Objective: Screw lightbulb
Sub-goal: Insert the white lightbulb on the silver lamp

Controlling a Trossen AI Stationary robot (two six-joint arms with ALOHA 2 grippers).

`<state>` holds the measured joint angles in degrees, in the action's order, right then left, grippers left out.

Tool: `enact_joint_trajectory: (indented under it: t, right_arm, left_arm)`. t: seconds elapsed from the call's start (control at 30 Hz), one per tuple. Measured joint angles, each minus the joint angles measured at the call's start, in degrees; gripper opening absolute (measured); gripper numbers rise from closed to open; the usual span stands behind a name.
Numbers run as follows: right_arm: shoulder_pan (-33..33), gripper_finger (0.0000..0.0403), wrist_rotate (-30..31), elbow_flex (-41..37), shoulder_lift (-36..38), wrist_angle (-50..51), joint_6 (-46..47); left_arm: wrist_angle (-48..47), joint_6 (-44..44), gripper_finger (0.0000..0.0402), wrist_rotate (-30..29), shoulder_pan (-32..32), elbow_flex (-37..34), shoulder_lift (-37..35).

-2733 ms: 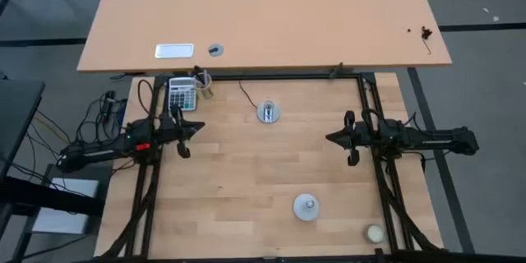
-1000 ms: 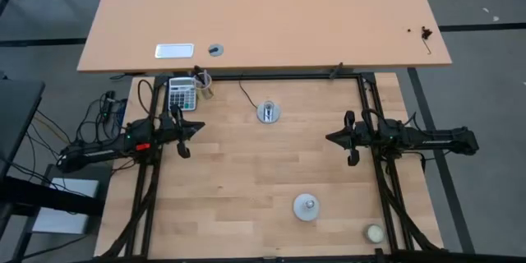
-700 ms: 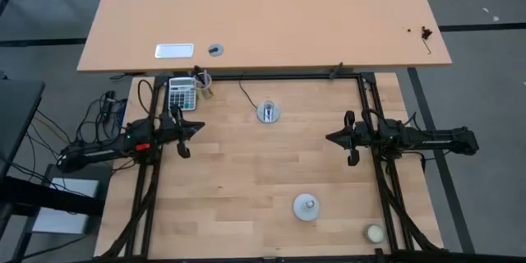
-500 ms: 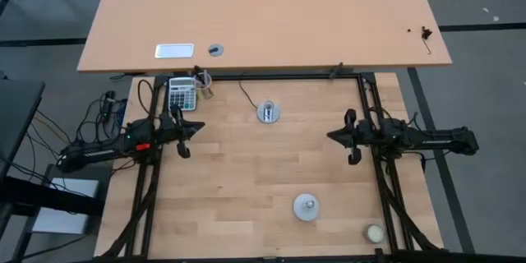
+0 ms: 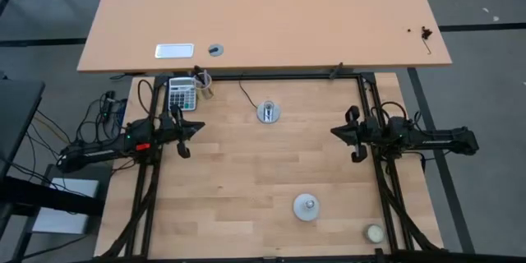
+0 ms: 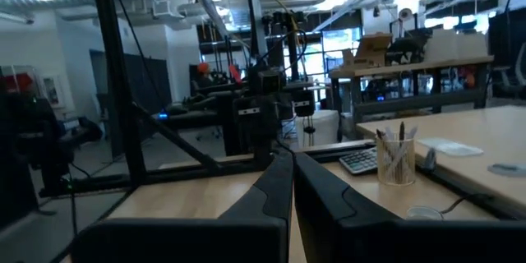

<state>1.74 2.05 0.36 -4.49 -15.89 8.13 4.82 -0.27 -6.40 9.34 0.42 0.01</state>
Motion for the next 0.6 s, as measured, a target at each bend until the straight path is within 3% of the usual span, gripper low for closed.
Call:
enact_joint_trajectory:
  t: [0.33, 0.6]
  right_arm:
    - [0.0, 0.0028, 0.09, 0.0, -2.45, 0.04, 8.27]
    - [-1.11, 0.0091, -3.18, 2.32, -10.6, 0.51, 12.2]
  left_arm:
    - [0.0, 0.0, 0.0008, 0.0, 0.0, 0.0, 0.0]
    - [0.0, 0.0, 0.0008, 0.01, -0.01, 0.0, 0.0]
